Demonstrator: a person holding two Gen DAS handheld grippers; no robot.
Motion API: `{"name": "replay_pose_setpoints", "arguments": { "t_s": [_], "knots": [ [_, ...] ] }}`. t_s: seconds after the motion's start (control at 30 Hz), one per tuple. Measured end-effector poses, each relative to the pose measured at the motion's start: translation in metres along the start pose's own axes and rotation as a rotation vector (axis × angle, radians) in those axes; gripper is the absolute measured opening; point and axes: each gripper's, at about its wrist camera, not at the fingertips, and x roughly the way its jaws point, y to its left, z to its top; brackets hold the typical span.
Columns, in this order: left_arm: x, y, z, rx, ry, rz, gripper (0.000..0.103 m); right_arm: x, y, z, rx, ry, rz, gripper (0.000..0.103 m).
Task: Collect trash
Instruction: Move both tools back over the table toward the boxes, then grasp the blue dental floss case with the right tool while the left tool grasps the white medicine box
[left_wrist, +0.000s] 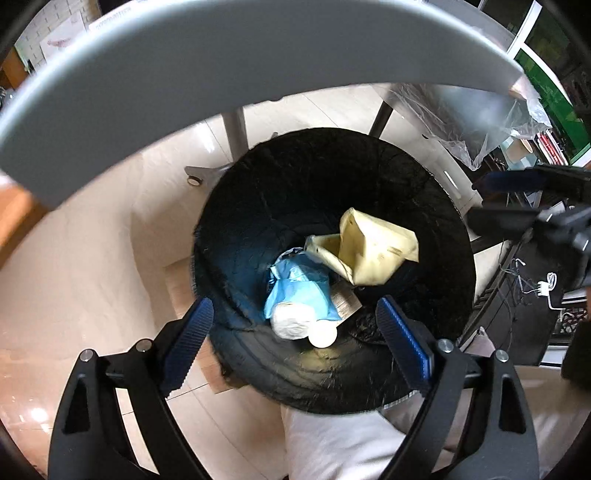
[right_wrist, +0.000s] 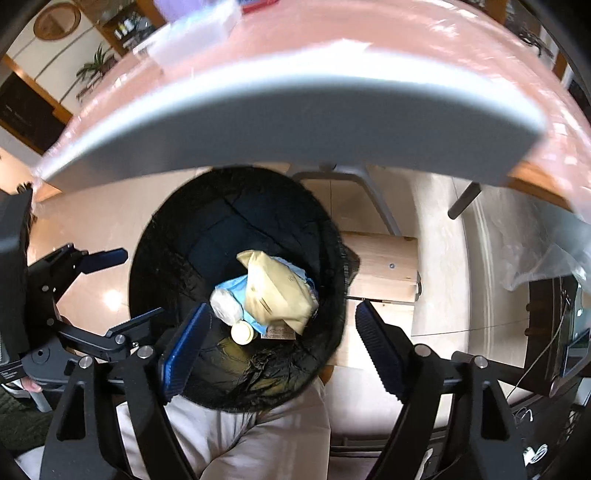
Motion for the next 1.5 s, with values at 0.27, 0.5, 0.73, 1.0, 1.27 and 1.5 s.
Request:
{"name": "replay_pose_setpoints", "arguments": {
  "t_s": [0.27,0.5,0.73,1.0,1.27,1.5],
  "knots": [
    [-0.109,0.012,0.002,-0.018,-0.257,0.006,0.091,-0.109,0.008,-0.009,-0.066,-0.292,-0.015,0.097],
    [-0.159,0.075,0.059,-0.173,-0.446,0.146,0.101,-0.133,0.036,0.038,-0.132,-0.46,-0.048,0.099],
    [-0.124,0.133,0.123,-0.25,-0.355,0.119,0.101,-0.091,0.062,0.088,-0.121,-0.391,-0.016,0.099],
    [-0.08,0.153,0.171,-0.179,-0.27,0.171,0.101,-0.047,0.078,0.122,-0.11,-0.332,-0.052,0.098],
    [-0.056,0.167,0.193,-0.151,-0.231,0.154,0.09,-0.02,0.087,0.14,-0.105,-0.291,-0.092,0.091],
    [-0.048,0.172,0.207,-0.16,-0.22,0.118,0.081,-0.01,0.087,0.15,-0.087,-0.277,-0.1,0.083]
  ]
}}
